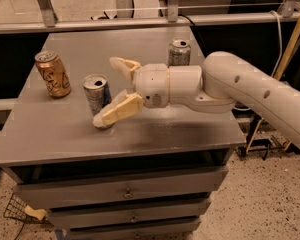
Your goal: Place redbull can upright
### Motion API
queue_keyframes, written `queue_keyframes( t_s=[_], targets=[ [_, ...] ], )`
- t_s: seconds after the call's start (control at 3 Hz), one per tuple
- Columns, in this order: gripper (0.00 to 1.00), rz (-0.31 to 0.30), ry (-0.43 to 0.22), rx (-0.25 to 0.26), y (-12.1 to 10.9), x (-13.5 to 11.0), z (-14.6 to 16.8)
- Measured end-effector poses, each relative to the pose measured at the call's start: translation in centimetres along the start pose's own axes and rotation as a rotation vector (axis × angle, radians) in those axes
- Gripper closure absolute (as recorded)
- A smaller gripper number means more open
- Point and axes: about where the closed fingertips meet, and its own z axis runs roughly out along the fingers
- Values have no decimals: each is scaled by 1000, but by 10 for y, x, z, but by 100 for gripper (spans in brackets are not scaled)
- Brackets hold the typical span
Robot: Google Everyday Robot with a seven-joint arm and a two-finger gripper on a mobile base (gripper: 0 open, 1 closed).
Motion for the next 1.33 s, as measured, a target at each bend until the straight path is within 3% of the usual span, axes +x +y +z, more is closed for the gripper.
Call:
queue_keyframes(
  t_s=[0.33,0.67,1.0,1.33],
  targets=[
    [0,40,132,14,0,11,-37],
    [0,83,288,82,-2,19,-85],
    [0,110,453,184,-8,16,-142],
    [0,130,491,216,-11,23,-158]
  ],
)
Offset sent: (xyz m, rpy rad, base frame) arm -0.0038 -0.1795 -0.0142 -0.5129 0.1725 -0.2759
